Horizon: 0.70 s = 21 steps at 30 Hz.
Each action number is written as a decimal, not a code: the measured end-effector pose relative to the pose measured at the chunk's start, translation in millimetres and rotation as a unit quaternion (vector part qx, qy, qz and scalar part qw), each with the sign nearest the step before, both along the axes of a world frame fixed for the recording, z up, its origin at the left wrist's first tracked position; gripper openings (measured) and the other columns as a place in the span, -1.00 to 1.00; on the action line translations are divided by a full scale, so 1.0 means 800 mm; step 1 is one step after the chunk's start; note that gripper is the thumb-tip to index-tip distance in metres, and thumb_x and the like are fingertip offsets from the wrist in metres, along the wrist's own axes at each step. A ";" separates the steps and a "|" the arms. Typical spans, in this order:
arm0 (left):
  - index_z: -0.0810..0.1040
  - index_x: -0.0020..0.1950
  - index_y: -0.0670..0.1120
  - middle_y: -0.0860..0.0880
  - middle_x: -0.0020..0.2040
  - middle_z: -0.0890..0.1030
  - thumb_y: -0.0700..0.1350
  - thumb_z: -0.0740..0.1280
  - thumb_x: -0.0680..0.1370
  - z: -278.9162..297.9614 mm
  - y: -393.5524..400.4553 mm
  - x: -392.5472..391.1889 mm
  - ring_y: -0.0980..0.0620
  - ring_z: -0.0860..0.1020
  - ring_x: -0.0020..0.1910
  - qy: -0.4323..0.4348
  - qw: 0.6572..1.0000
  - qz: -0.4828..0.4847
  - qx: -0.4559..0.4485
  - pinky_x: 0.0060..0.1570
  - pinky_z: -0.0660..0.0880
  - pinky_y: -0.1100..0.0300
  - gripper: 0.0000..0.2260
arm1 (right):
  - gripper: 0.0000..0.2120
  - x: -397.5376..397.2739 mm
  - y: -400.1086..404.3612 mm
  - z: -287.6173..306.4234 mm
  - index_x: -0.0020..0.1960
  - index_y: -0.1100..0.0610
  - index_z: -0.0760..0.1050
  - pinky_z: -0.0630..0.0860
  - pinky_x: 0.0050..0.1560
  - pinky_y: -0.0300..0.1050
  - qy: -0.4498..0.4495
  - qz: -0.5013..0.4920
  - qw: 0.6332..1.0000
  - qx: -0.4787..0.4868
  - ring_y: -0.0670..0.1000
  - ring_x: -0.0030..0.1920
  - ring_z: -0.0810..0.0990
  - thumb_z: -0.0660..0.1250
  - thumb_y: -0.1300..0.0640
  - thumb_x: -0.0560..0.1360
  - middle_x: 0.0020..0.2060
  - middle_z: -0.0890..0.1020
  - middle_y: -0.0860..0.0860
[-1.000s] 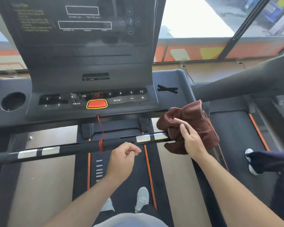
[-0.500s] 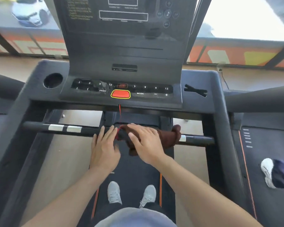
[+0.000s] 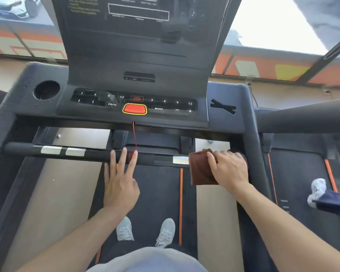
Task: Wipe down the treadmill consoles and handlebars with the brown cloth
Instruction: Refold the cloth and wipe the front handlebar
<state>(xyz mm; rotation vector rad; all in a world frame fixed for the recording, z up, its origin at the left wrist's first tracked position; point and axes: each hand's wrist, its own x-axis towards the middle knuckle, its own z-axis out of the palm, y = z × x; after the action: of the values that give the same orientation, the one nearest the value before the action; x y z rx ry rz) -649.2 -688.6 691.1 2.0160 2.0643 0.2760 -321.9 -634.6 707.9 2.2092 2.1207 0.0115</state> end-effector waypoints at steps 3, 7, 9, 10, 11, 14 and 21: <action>0.07 0.67 0.03 -0.03 0.68 0.06 -0.25 0.36 0.49 0.004 0.002 -0.004 -0.21 -0.07 0.65 0.003 1.000 -0.005 -0.008 0.55 0.13 -0.29 -0.18 | -0.40 -0.033 0.006 -0.008 -0.14 0.00 0.67 0.41 0.14 0.04 0.032 -0.065 0.997 0.012 0.10 -0.07 0.65 -0.09 -0.19 0.63 -0.12 0.74 -0.02; 0.05 0.67 0.03 0.03 0.68 0.04 -0.23 0.34 0.51 0.009 0.002 -0.008 -0.14 -0.08 0.66 -0.007 1.000 -0.004 -0.018 0.56 0.08 -0.29 -0.20 | -0.56 -0.141 0.010 -0.012 -0.13 0.00 0.62 0.38 0.01 0.06 0.081 -0.025 0.996 0.039 0.14 -0.08 0.65 0.05 -0.16 0.63 -0.15 0.72 -0.01; 0.04 0.67 0.02 0.04 0.68 0.01 -0.23 0.37 0.49 0.010 0.001 -0.009 -0.11 -0.14 0.66 -0.018 1.000 -0.009 -0.024 0.57 0.02 -0.29 -0.17 | -0.62 -0.216 0.008 -0.011 -0.05 -0.01 0.62 0.39 0.00 0.08 0.125 0.035 0.990 0.057 0.13 -0.08 0.65 0.09 -0.15 0.65 -0.13 0.72 -0.01; 0.03 0.67 0.00 0.04 0.68 0.00 -0.23 0.39 0.48 0.009 0.000 -0.010 -0.10 -0.16 0.66 -0.018 0.999 -0.012 -0.025 0.57 0.01 -0.30 -0.15 | -0.61 -0.247 0.008 -0.008 -0.02 -0.02 0.61 0.38 0.01 0.08 0.141 0.057 0.987 0.057 0.12 -0.07 0.65 0.07 -0.16 0.66 -0.10 0.72 -0.02; 0.04 0.67 -0.02 0.03 0.68 0.00 -0.23 0.40 0.47 0.010 -0.001 -0.011 -0.09 -0.17 0.66 -0.015 0.999 -0.014 -0.026 0.57 0.01 -0.30 -0.15 | -0.58 -0.268 0.009 -0.004 0.02 0.00 0.60 0.39 0.02 0.09 0.154 0.073 0.984 0.054 0.12 -0.06 0.64 0.04 -0.18 0.67 -0.08 0.71 -0.01; 0.04 0.67 -0.02 0.06 0.68 -0.01 -0.23 0.39 0.47 0.009 -0.001 -0.012 -0.05 -0.20 0.65 -0.022 0.999 -0.007 -0.038 0.57 -0.01 -0.31 -0.15 | -0.52 -0.265 0.018 -0.007 0.03 0.04 0.59 0.44 -0.04 0.09 0.144 0.122 0.980 0.068 0.13 -0.11 0.66 0.06 -0.28 0.67 -0.14 0.70 0.01; 0.04 0.67 -0.06 -0.05 0.68 0.02 -0.18 0.47 0.41 -0.005 -0.001 0.005 -0.16 -0.16 0.66 -0.011 0.999 0.032 -0.023 0.57 -0.01 -0.29 -0.08 | -0.52 -0.106 0.013 -0.016 -0.22 0.05 0.53 0.43 -0.17 0.02 0.074 0.090 0.990 0.077 0.14 -0.27 0.64 0.11 -0.26 0.63 -0.31 0.65 0.01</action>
<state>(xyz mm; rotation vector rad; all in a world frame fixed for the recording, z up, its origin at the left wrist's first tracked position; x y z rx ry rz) -645.4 -689.3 687.3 1.9153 2.1037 0.2592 -406.3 -624.1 695.2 2.1515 2.4715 0.0221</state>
